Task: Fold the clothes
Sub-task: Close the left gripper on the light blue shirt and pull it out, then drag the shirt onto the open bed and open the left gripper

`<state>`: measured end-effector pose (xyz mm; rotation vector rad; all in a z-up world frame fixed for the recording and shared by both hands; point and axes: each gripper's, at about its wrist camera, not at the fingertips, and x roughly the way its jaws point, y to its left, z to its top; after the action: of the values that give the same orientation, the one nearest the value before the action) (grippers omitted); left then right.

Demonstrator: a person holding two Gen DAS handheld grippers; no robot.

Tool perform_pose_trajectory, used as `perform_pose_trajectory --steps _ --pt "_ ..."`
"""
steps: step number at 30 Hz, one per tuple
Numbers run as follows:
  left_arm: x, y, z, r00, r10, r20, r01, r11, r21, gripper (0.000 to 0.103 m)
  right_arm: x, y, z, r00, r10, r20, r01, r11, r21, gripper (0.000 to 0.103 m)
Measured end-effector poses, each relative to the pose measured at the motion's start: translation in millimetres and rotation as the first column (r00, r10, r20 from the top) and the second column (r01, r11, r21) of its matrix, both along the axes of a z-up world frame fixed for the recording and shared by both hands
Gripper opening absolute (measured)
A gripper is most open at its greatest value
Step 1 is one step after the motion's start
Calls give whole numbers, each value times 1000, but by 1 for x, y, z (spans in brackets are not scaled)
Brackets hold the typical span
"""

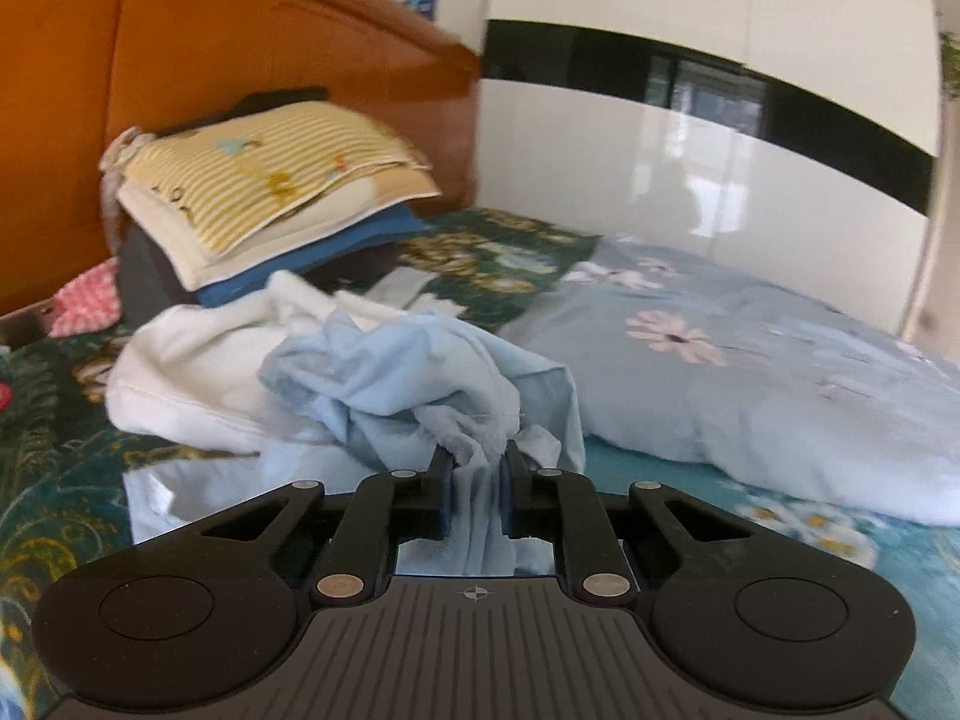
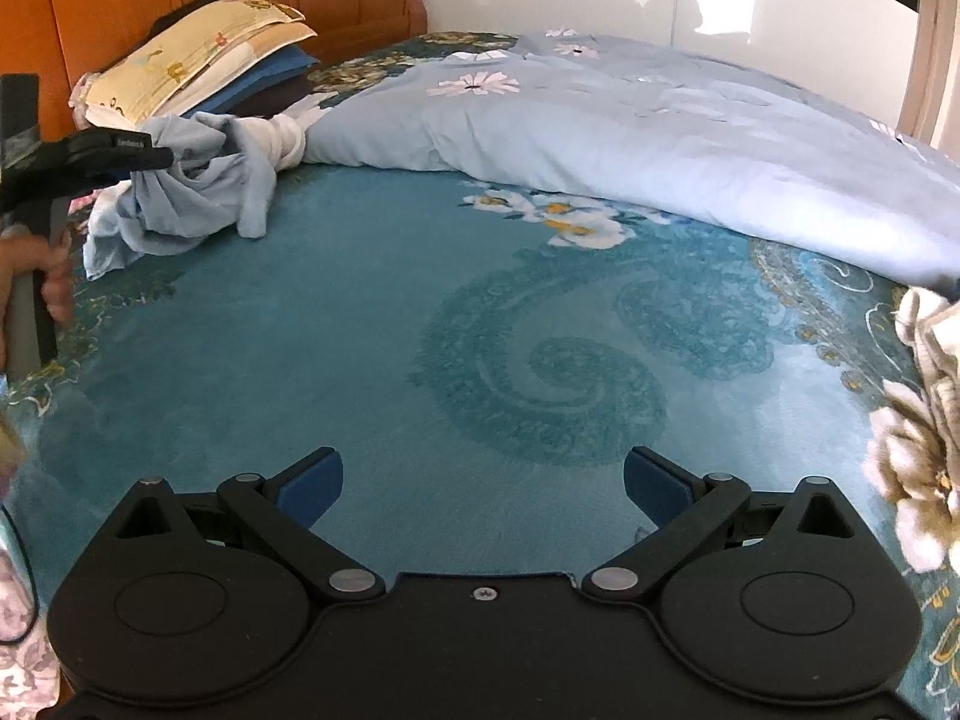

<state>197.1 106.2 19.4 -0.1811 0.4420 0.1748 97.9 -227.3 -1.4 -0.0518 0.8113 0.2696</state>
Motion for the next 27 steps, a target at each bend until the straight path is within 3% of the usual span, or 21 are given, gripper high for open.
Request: perform_pose_trajectory --steps 16,23,27 --pt "-77 -76 -32 972 -229 -48 224 970 -89 12 -31 -21 13 998 -53 19 53 998 42 100" --pt "-104 -97 -30 955 -294 -33 289 951 -112 12 -43 -36 18 997 -74 26 72 995 68 100" --pt "-115 -109 -22 943 -331 -28 328 941 -87 12 -46 -44 20 995 -97 38 94 993 78 100"
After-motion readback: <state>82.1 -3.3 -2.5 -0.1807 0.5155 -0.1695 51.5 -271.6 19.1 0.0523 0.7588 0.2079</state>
